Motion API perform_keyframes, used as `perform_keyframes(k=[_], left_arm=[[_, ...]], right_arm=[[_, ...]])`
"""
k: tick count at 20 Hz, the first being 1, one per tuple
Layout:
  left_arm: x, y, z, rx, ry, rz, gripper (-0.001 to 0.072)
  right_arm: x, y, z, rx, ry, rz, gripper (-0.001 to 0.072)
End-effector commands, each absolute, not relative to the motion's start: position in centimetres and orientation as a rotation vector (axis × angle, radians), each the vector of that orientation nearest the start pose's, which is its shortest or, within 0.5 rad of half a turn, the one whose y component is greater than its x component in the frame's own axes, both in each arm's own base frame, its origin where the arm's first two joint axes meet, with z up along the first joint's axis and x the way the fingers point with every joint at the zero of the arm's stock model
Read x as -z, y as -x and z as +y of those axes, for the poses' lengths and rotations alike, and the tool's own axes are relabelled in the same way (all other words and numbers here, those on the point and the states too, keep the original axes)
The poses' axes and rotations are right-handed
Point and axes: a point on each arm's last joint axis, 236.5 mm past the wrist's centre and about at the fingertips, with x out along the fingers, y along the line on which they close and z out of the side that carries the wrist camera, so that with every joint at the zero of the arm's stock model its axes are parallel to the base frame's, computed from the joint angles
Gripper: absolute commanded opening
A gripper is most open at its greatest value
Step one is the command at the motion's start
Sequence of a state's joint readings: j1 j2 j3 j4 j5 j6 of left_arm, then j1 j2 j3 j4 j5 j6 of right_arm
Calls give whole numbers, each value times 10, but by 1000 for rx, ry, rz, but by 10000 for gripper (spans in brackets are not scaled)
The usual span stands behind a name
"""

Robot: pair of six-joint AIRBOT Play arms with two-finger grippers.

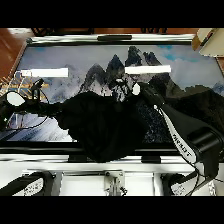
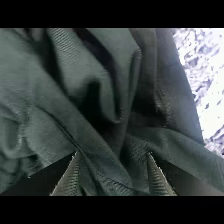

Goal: Fold the shirts.

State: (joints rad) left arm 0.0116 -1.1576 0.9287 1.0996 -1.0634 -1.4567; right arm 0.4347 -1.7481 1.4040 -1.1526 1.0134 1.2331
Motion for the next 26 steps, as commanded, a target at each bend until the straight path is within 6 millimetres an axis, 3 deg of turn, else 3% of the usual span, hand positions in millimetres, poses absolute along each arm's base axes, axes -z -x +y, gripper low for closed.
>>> perform_keyframes(k=[1,3,4,5,6,7,9,12,14,17,18,20,21,22,23,24,26], left_arm=[[1,-350,-89,279,345,1225,49],[1,-351,-88,280,342,1225,49],[2,-351,-88,280,342,1227,49],[2,-351,-88,287,331,1224,49],[2,-352,-88,295,317,1218,49],[1,-354,-86,292,316,1207,49],[-1,-362,-82,278,315,1173,49],[-25,-379,-83,290,375,1105,49],[-85,-402,-96,377,452,974,49],[-228,-431,-111,514,455,647,49],[-279,-430,-112,541,414,542,49],[-351,-415,-106,550,304,408,49],[-370,-405,-97,525,248,386,49],[-373,-397,-85,472,228,410,49],[-363,-391,-72,412,222,462,49],[-342,-384,-60,351,205,550,49],[-259,-361,-36,266,141,858,49]], right_arm=[[100,-396,275,-749,164,1317,531],[105,-395,276,-748,157,1327,525],[105,-394,277,-752,150,1329,381],[102,-393,279,-758,141,1330,139],[94,-392,281,-770,138,1327,76],[82,-393,281,-791,159,1307,76],[40,-404,283,-826,218,1209,76],[-62,-433,281,-808,298,950,76],[-148,-440,279,-796,322,750,76],[-281,-428,265,-745,324,439,76],[-320,-417,254,-716,323,353,76],[-371,-390,230,-653,287,266,76],[-384,-376,219,-632,260,261,76],[-387,-361,213,-630,228,288,76],[-378,-349,209,-637,209,349,75],[-357,-338,207,-650,211,456,75],[-296,-325,200,-654,252,696,75]])
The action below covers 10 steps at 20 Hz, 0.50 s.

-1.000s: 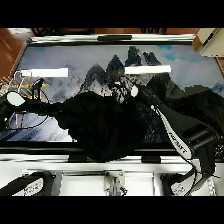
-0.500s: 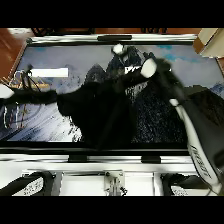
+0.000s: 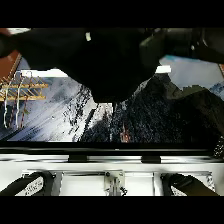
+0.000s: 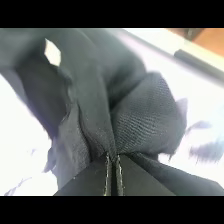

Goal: Fold the shirts.

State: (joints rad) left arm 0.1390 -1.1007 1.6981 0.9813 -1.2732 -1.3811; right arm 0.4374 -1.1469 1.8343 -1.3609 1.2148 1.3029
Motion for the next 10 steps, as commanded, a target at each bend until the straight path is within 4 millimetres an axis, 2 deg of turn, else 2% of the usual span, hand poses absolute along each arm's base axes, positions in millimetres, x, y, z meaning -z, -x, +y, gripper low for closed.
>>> perform_keyframes(k=[1,2,4,6,7,8,9,10], left_arm=[[-214,-346,-31,250,146,1012,49],[-167,-329,-35,269,182,1166,49],[-93,-301,-59,357,270,1355,49],[-16,-284,-65,332,323,1445,49],[13,-276,-64,301,352,1478,50],[37,-268,-63,272,376,1502,51],[51,-265,-62,254,388,1513,82],[57,-267,-60,243,390,1506,243]], right_arm=[[-265,-322,203,-672,260,791,75],[-235,-316,218,-733,259,861,75],[-171,-302,246,-845,298,985,75],[-97,-290,252,-851,350,1160,75],[-69,-285,256,-848,339,1229,75],[-50,-281,265,-863,315,1276,75],[-41,-280,274,-880,284,1300,75],[-37,-284,283,-887,244,1297,75]])
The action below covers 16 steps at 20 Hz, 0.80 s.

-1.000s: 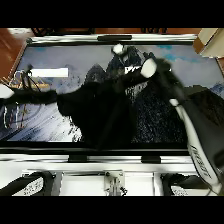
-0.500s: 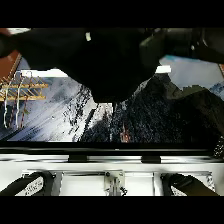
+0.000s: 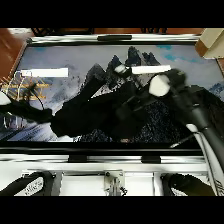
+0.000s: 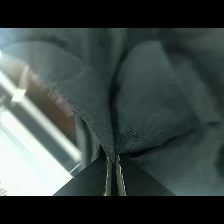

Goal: Fold the shirts.

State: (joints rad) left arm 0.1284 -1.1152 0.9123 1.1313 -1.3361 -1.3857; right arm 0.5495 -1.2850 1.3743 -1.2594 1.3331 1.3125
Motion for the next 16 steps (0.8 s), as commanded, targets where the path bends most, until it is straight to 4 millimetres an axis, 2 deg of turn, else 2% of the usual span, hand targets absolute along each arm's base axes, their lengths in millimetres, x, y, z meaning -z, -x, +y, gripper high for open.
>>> perform_keyframes(k=[1,2,3,6,8,9,12,14,16], left_arm=[[54,-275,-59,247,375,1478,479],[45,-286,-57,271,339,1437,673],[32,-300,-54,286,299,1392,713],[-27,-348,-45,285,228,1222,712],[-55,-361,-57,352,140,1154,711],[-59,-358,-70,404,91,1153,710],[-50,-337,-125,548,-19,1188,710],[-49,-333,-169,634,-84,1134,710],[-51,-336,-204,674,-161,1043,711]], right_arm=[[-36,-292,290,-879,217,1273,75],[-39,-303,293,-859,197,1229,75],[-44,-316,295,-828,165,1187,76],[-72,-364,290,-693,-18,1079,75],[-101,-398,281,-609,-146,986,75],[-116,-414,275,-579,-194,935,75],[-159,-451,257,-506,-315,796,75],[-170,-462,249,-479,-352,755,75],[-168,-467,242,-453,-323,742,75]])
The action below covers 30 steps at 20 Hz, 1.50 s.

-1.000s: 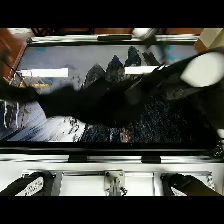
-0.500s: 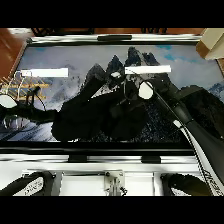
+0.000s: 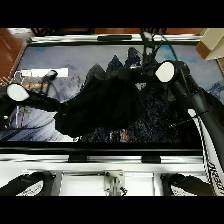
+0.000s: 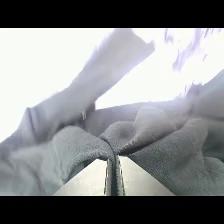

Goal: Fold the shirts.

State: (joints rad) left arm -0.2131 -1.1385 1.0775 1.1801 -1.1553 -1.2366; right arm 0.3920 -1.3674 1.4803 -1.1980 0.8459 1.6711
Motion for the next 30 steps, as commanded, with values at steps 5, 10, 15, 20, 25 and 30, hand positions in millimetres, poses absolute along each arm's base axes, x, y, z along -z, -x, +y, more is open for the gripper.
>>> perform_keyframes(k=[5,10,15,20,25,30], left_arm=[[-8,-343,-217,593,-329,1046,701],[34,-345,-212,575,-363,1116,702],[47,-361,-181,509,-529,1126,49],[-82,-388,-133,349,-481,1023,48],[-274,-360,-76,252,-191,739,46],[-164,-294,-106,501,23,1208,46]], right_arm=[[-166,-469,237,-441,-295,737,75],[-164,-472,230,-422,-248,728,75],[-155,-463,231,-472,-111,751,75],[-166,-438,225,-529,5,763,75],[-178,-342,198,-580,79,994,75],[-127,-277,192,-636,86,1371,75]])
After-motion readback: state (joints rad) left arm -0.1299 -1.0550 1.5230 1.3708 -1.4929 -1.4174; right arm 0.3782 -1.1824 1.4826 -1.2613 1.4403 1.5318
